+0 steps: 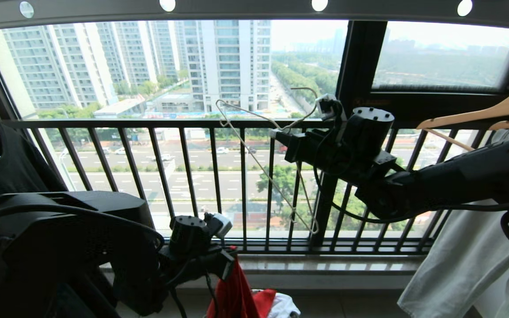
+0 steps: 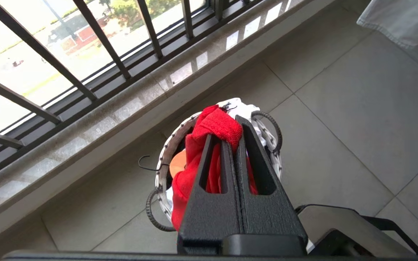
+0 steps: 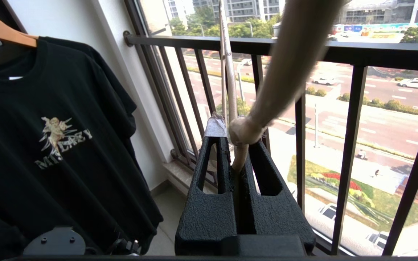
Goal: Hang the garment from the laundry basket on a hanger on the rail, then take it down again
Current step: Put clothes in the basket
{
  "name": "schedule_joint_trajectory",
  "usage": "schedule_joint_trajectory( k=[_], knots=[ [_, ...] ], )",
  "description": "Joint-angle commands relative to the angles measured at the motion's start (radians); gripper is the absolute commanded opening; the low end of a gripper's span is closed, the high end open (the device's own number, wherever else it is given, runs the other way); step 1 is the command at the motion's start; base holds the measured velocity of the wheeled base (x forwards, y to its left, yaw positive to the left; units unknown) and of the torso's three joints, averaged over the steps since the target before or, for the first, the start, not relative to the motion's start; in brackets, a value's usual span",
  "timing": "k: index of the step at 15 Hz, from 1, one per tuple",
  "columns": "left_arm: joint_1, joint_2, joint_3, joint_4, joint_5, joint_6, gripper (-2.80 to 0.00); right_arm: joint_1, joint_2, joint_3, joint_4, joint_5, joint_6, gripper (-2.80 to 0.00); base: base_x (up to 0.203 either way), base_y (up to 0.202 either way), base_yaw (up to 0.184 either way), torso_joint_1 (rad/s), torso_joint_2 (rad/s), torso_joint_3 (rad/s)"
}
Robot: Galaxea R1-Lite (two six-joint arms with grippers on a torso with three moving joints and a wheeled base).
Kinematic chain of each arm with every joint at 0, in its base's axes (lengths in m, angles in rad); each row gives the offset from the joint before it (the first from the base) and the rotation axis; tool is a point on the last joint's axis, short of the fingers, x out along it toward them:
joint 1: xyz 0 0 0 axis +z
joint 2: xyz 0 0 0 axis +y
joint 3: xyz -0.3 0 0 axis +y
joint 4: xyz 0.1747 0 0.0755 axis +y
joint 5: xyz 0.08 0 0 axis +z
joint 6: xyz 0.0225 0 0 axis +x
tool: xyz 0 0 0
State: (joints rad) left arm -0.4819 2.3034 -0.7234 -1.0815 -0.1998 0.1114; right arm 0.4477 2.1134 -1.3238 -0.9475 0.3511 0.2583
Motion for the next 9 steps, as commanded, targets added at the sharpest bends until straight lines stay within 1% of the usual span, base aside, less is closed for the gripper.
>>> schedule_joint_trajectory(
  k=[1,7,8,9],
  knots=[
    [-0.001,0.074,0.005,-0.009,0.007,0.034,-2.8,0.0,-0.005,0.002,-0.006,0.002,0.001,-2.8,0.0,0.0,0.0,0.0,0.0,0.0],
    [-0.001,0.093,-0.016,-0.009,0.015,0.043,-2.8,0.0,-0.01,0.003,-0.005,0.002,0.001,-2.8,0.0,0.0,0.0,0.0,0.0,0.0],
    [-0.001,0.106,-0.021,-0.009,0.045,0.045,-2.8,0.0,-0.01,0.003,-0.005,0.002,0.001,-2.8,0.0,0.0,0.0,0.0,0.0,0.0],
    [-0.001,0.112,-0.029,-0.009,0.053,0.048,-2.8,0.0,-0.01,0.003,-0.005,0.002,0.001,-2.8,0.0,0.0,0.0,0.0,0.0,0.0]
  ],
)
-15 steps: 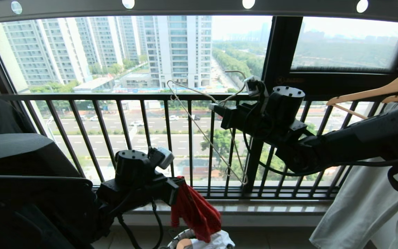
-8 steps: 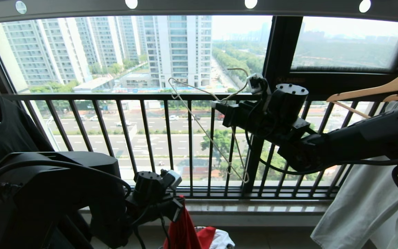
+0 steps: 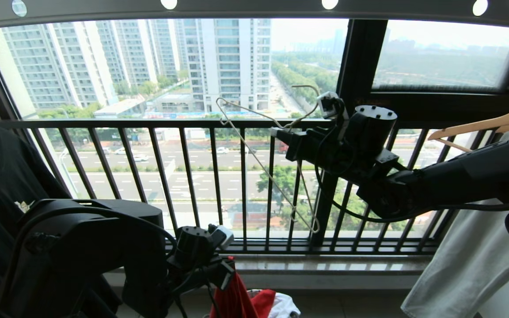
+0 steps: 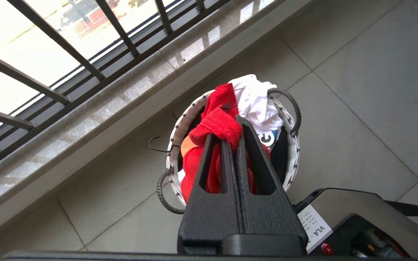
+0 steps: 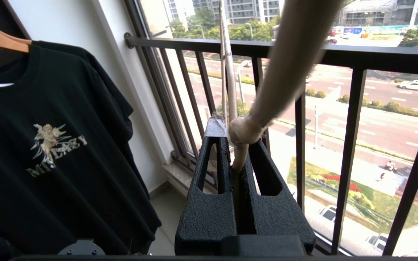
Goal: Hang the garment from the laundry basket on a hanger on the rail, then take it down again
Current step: Put clothes in the basket, then hang the clothes rack on the clothesline
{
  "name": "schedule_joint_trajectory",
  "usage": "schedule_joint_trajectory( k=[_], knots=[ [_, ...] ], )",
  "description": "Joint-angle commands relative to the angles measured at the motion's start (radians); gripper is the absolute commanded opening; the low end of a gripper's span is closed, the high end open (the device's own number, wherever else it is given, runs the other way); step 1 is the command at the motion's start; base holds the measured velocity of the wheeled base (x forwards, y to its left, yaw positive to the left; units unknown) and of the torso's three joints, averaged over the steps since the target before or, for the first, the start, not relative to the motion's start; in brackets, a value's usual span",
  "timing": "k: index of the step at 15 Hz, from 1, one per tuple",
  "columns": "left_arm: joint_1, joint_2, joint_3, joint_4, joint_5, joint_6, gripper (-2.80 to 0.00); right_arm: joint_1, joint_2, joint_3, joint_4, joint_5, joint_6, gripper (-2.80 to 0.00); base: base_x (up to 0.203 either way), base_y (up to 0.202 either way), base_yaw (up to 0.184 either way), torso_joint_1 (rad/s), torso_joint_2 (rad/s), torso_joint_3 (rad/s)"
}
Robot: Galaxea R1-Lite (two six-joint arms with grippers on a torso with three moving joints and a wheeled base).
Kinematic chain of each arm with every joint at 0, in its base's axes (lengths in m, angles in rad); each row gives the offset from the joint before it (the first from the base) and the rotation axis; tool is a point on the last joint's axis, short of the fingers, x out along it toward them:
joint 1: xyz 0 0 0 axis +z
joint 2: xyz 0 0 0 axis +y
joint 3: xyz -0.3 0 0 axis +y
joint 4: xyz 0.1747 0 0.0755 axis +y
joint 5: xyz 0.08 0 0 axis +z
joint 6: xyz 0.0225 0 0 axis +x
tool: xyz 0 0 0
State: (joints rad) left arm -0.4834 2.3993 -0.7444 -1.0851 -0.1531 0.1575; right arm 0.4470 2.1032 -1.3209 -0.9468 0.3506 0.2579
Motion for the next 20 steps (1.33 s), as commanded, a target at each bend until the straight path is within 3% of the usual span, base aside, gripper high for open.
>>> schedule_joint_trajectory(
  k=[1,2,3,15,16,17,20],
  knots=[
    [0.0,0.02,-0.009,-0.006,0.006,0.004,-2.8,0.001,0.0,0.0,-0.006,0.002,0.001,-2.8,0.0,0.0,0.0,0.0,0.0,0.0],
    [0.0,0.019,-0.008,-0.006,0.006,0.004,-2.8,0.001,0.0,0.0,-0.006,0.002,0.001,-2.8,0.0,0.0,0.0,0.0,0.0,0.0],
    [0.0,0.019,-0.009,-0.006,0.006,0.005,0.0,0.001,0.0,0.0,-0.006,0.002,0.001,-2.8,0.0,0.0,0.0,0.0,0.0,0.0],
    [0.0,0.027,-0.02,-0.007,0.026,0.008,0.0,0.001,0.001,0.003,-0.006,0.002,0.0,-2.8,0.0,0.0,0.0,0.0,0.0,0.0],
    [0.0,0.027,-0.02,-0.007,0.026,0.008,-0.94,0.001,0.003,0.002,-0.006,0.002,-0.002,-2.8,0.0,0.0,0.0,0.0,0.0,0.0],
    [0.0,0.026,-0.019,-0.007,0.026,0.01,-2.8,0.001,0.003,0.003,-0.006,0.004,0.0,-2.8,0.0,0.0,0.0,0.0,0.0,0.0],
    [0.0,0.018,-0.018,-0.007,0.026,0.01,-2.8,0.001,0.003,0.003,-0.004,0.002,0.0,-2.8,0.0,0.0,0.0,0.0,0.0,0.0]
  ],
)
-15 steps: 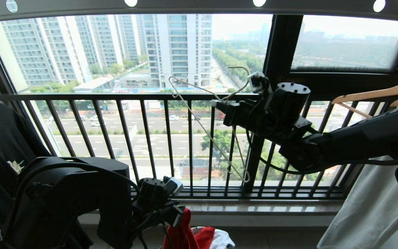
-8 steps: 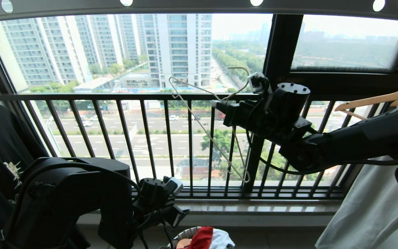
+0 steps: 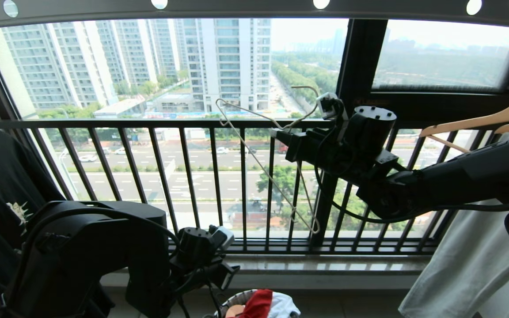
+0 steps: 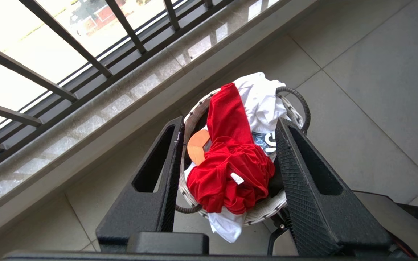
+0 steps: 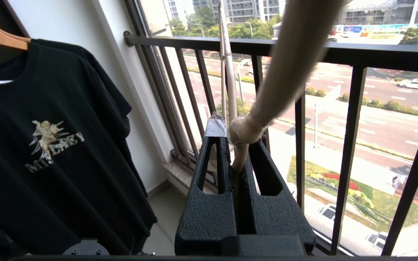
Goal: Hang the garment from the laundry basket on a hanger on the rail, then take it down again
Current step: Hang the clothes rack on the clothesline
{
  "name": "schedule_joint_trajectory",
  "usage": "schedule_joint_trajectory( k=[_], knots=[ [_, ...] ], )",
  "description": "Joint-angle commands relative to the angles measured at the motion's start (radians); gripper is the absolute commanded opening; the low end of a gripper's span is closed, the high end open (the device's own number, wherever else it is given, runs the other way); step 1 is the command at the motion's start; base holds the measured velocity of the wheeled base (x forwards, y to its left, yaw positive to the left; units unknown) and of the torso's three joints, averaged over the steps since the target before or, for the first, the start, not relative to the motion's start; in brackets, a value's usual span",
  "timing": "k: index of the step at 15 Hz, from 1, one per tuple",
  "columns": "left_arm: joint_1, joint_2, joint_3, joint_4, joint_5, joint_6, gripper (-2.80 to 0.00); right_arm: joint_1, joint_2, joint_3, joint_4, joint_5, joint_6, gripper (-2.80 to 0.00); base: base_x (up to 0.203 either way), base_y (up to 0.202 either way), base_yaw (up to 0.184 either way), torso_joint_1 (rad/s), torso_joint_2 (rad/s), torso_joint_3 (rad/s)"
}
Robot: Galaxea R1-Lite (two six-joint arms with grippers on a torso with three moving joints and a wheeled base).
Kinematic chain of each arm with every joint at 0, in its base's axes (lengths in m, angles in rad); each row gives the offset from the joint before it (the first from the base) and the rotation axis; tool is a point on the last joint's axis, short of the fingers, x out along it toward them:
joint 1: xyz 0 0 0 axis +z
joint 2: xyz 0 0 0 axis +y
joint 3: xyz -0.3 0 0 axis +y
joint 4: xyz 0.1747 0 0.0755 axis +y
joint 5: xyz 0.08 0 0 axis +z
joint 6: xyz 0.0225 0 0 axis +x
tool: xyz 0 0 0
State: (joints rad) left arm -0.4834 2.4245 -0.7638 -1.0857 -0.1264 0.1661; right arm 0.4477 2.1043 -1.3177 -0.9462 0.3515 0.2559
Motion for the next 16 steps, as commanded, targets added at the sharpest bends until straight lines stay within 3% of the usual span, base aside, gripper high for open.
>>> schedule_joint_trajectory(
  k=[1,6,10,13,16],
  knots=[
    [0.0,-0.015,0.001,-0.006,-0.001,0.0,-2.8,0.0,0.002,0.002,-0.003,0.003,0.0,-2.8,0.0,0.0,0.0,0.0,0.0,0.0],
    [-0.035,-0.244,0.073,0.003,0.002,-0.003,-2.8,0.007,-0.015,0.054,0.009,0.0,0.0,-2.8,0.0,0.0,0.0,0.0,0.0,0.0],
    [-0.058,-0.608,0.114,0.074,0.001,-0.018,-2.8,0.027,-0.189,0.259,0.029,-0.024,-0.002,-2.8,0.0,0.0,0.0,0.0,0.0,0.0],
    [-0.081,-0.894,0.084,0.333,-0.003,-0.049,-2.8,0.032,-0.375,0.316,0.204,-0.071,-0.035,-2.8,0.0,0.0,0.0,0.0,0.0,0.0],
    [-0.104,-1.119,-0.045,0.723,-0.004,-0.107,-2.8,0.087,-0.55,0.326,0.46,-0.187,-0.096,-2.8,0.0,0.0,0.0,0.0,0.0,0.0]
  ],
)
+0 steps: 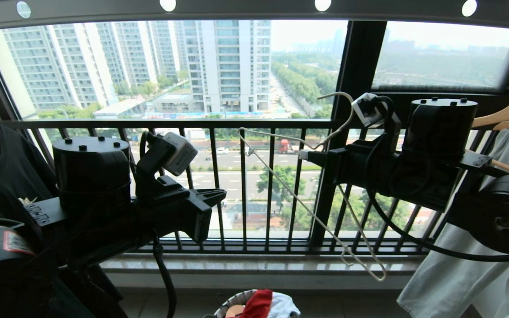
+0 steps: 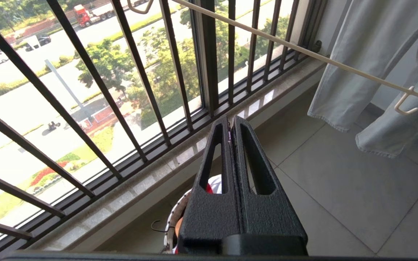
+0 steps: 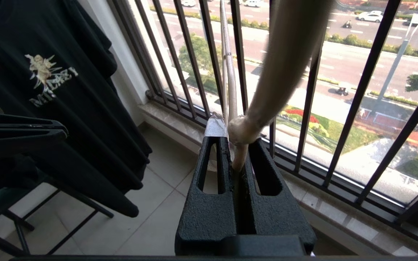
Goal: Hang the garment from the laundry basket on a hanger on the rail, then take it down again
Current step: Hang the clothes rack on the clothesline
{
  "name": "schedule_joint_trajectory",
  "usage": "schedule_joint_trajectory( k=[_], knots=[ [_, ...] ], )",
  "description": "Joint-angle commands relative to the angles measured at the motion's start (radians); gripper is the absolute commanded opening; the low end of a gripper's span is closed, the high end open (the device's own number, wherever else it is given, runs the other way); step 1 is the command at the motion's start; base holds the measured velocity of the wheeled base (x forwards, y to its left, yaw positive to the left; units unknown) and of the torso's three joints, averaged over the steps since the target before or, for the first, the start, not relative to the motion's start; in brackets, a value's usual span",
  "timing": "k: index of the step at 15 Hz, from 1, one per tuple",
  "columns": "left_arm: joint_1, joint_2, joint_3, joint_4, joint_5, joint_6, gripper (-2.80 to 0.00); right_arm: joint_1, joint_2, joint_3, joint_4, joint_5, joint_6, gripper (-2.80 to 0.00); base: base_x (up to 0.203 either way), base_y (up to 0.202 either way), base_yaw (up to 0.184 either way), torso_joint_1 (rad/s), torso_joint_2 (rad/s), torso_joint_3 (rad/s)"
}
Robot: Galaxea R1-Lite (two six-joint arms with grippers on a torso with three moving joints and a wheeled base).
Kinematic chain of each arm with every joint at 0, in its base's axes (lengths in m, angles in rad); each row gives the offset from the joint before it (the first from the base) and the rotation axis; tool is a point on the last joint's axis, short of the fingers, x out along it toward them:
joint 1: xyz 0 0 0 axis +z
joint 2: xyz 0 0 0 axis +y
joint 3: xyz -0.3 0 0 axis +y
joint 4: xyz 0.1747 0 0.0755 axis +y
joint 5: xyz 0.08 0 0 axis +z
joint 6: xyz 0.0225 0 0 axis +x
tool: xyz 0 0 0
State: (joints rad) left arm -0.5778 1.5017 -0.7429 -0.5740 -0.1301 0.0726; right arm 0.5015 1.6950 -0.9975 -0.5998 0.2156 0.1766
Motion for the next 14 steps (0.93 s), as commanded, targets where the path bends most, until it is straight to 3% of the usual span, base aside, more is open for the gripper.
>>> schedule_joint_trajectory(
  k=[1,3,7,14],
  knots=[
    [-0.013,-0.246,-0.108,0.309,0.001,-0.026,-2.8,0.073,-0.172,0.004,0.167,-0.144,-0.04,-2.8,0.0,0.0,0.0,0.0,0.0,0.0],
    [-0.017,-0.323,-0.18,0.451,0.005,-0.039,-2.8,0.141,-0.217,-0.04,0.24,-0.286,-0.084,-2.8,0.0,0.0,0.0,0.0,0.0,0.0],
    [-0.017,-0.411,-0.205,0.5,0.01,-0.037,-2.8,0.186,-0.274,-0.17,0.435,-0.469,-0.103,-2.8,0.0,0.0,0.0,0.0,0.0,0.0],
    [-0.037,-0.409,-0.202,0.497,0.006,-0.033,-2.8,0.215,-0.245,-0.24,0.483,-0.556,-0.193,-2.8,0.0,0.0,0.0,0.0,0.0,0.0]
  ],
)
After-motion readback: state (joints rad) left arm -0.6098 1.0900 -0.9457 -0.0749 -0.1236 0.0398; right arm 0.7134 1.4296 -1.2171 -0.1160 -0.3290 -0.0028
